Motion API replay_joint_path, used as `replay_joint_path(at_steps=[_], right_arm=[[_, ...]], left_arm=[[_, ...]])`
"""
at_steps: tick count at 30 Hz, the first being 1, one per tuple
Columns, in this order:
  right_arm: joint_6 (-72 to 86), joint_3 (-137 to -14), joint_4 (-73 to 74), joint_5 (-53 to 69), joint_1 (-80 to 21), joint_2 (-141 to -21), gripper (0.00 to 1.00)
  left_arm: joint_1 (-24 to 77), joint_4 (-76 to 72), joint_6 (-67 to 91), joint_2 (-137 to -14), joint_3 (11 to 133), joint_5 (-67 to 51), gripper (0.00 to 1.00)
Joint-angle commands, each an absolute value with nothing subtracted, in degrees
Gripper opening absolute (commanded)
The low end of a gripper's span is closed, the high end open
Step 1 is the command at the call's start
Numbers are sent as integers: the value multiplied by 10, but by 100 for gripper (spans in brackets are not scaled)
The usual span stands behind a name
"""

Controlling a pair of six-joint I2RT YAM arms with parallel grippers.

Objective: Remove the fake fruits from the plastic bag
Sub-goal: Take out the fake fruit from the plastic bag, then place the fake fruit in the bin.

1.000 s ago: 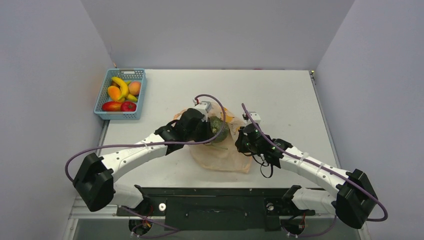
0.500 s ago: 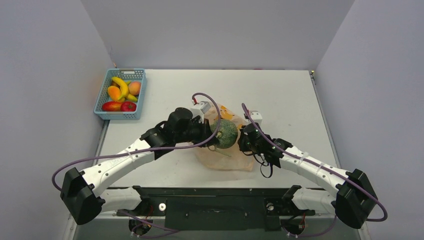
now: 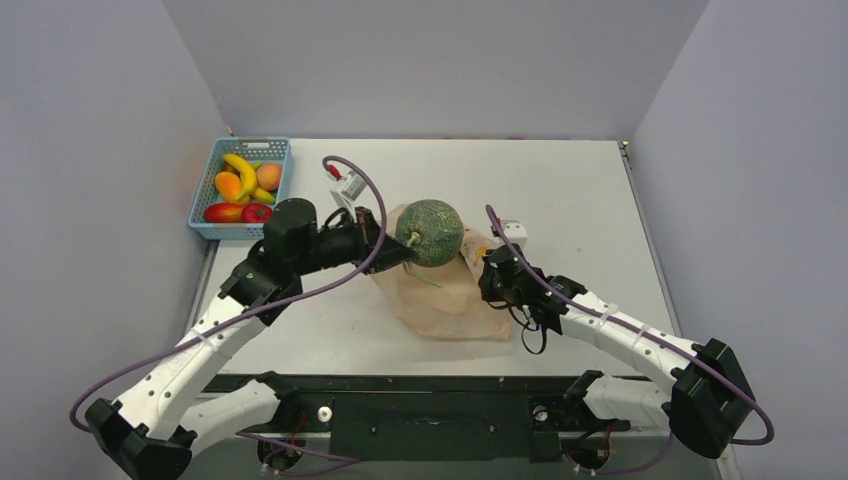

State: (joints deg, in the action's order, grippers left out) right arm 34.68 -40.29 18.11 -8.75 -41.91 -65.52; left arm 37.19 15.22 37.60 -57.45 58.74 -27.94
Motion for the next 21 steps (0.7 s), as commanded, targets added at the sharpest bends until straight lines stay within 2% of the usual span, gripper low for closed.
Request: replay_joint_path(at_steps=[1,7,15,21], right_arm=[[339,-419,172,-90,-414,-657,0],[335,-420,171,-83,-411,-661,0],[330,-412,170,-77,-408,-654,0],[328,-404,162,-71,-407,-649,0]], left_arm=[[313,128,382,-526,629,-325,0],[167,144,406,-489,635,-327,0],[-19,82,479,-496,607,-341,0],[-96,1,534,-546,586,-322,0]])
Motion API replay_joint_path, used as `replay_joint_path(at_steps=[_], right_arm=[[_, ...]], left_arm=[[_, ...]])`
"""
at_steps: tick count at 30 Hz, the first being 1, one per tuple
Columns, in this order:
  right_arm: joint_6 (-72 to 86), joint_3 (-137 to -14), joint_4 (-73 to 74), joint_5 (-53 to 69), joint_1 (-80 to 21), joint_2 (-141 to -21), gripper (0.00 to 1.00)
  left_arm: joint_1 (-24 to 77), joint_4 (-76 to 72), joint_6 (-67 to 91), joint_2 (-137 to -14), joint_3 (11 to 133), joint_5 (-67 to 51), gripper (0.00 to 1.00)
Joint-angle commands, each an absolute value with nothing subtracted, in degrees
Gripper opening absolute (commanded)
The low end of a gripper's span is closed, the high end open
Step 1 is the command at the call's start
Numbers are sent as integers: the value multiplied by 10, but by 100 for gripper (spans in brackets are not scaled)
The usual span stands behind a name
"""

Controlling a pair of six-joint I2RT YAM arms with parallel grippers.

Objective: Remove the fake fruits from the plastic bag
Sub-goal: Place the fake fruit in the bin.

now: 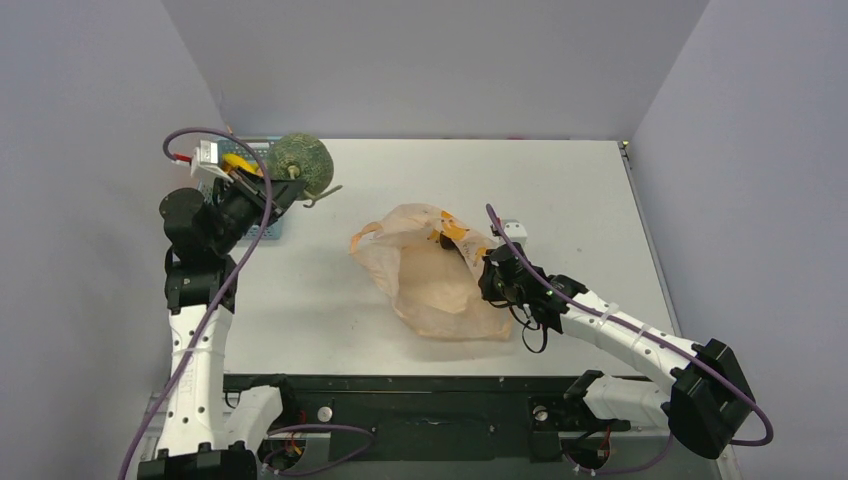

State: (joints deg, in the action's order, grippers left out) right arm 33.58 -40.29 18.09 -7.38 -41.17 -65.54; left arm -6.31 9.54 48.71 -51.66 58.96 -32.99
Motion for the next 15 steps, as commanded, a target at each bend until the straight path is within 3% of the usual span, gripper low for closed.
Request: replay_joint_path(at_steps=[1,9,15], right_arm=[[328,-404,161,-66,-407,-649,0],[335,-400,150,-54,-406,-646,0],[333,-396,148,-49,-403,-645,0]], left_arm=[[-101,-8,540,-552,585,-301,0],[-153,-120,598,-636,559,-164,0],[-207,-192,649,-755,569,-147,0]])
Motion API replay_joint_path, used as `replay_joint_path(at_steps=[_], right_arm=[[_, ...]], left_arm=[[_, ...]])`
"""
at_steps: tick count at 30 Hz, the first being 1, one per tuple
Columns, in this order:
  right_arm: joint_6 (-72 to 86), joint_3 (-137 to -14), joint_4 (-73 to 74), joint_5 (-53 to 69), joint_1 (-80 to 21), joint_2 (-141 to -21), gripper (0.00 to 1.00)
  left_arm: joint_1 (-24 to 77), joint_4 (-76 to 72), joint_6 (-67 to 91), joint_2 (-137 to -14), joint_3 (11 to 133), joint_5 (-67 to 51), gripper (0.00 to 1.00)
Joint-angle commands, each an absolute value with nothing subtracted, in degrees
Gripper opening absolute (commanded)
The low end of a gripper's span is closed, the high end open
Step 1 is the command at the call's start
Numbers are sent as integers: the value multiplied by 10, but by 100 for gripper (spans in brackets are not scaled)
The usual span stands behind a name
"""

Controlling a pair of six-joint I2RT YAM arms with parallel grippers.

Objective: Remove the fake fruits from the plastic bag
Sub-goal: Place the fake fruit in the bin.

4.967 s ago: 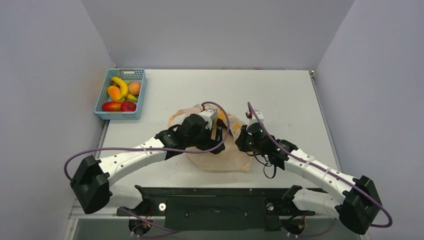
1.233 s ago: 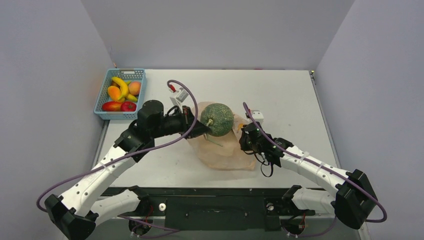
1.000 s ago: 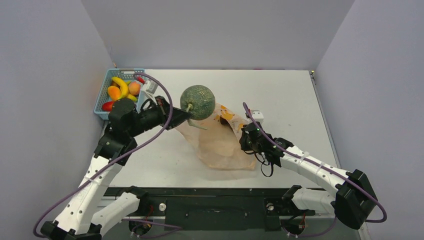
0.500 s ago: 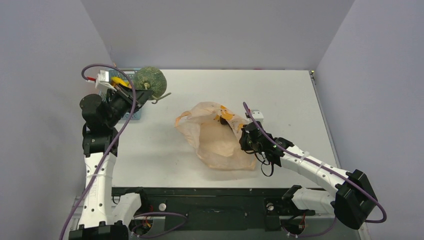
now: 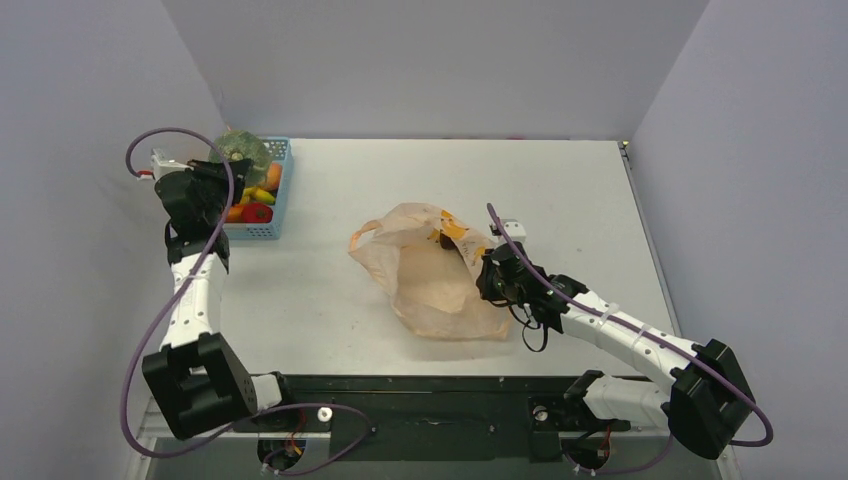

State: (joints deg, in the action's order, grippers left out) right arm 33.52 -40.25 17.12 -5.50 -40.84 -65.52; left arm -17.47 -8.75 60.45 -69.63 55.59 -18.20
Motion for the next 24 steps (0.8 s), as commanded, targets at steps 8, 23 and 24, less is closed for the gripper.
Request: replay_joint_path(at_steps=[8,23,24], right_arm=[[332,-400,142,-40,-398,-657,0],[325,-410,143,-7,-352,-677,0],[325,-410,143,-7,-350,-676,0]], left_arm=[[-235,-275,642,-964,705,-190,0],[-229,-396,788,-1232,876,-275,0],[-226,-401,791,-1238,870,-277,0]])
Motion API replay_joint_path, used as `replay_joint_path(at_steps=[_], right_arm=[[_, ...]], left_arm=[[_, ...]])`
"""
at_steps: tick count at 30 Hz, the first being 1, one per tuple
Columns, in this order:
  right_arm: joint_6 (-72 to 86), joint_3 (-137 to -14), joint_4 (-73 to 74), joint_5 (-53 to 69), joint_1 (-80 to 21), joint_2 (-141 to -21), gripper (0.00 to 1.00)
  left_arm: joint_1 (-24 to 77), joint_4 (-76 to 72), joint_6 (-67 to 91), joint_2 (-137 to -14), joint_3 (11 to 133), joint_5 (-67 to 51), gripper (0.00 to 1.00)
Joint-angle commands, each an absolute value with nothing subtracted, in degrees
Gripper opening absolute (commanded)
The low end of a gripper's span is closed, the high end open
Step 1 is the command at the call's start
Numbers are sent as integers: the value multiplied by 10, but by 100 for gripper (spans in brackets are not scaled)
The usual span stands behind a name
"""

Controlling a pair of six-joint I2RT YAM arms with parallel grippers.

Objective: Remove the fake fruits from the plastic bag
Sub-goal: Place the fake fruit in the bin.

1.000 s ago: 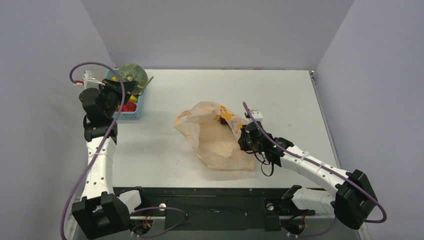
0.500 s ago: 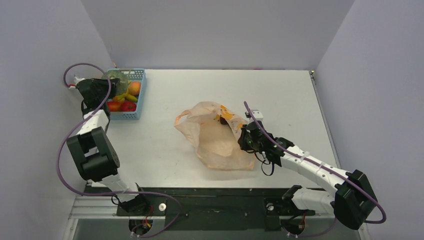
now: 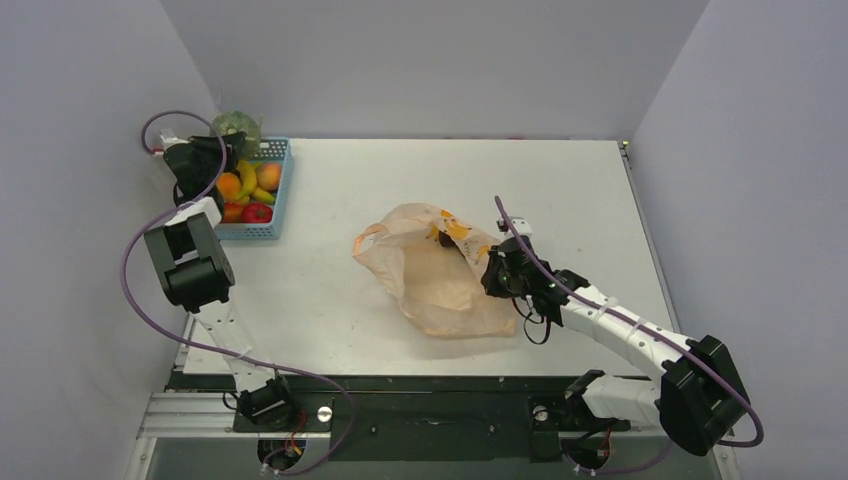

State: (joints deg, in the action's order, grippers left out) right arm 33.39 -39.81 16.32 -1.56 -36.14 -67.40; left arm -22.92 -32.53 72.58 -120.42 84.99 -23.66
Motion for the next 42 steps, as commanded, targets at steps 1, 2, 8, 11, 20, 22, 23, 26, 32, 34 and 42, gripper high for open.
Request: replay_joint_path(at_steps=[1,2,8,11,20,22,23,26,32,34,42], right_arm=[[324,-410,142,-6,-349,-677,0],[324,-411,142,-6,-348,-678,0],[323,-417,146,-5,-347,-682,0],[324,-416,147,-5,-348,-678,0],[334,-411,149,-5,-349,-661,0],[335,-409,149,-5,-350,-657,0],[334,-408,149,-5,-351,-656,0],[333,-408,155,-5,-352,-650,0],[321,-420,173,-18,-356,-646,0],[306,-428,181,-30,-358,-655,0],[248,-535,214,-132,-387,-722,0]], left_arm=[[-223,-404,786,-1238,866,-278,0],[-222,-401,781,-1237,856,-277,0],[-219,-340,729,-1220,818,-240,0],[-222,-305,725,-1219,820,-243,0],[-243,-225,658,-1146,804,-237,37],[-253,-208,646,-1122,794,-237,47],[-259,-204,644,-1103,789,-237,54],[-269,-174,626,-1059,759,-229,65],[-261,-163,610,-916,665,-250,75],[-247,-166,609,-865,621,-270,76],[-115,-83,528,-647,496,-349,77]])
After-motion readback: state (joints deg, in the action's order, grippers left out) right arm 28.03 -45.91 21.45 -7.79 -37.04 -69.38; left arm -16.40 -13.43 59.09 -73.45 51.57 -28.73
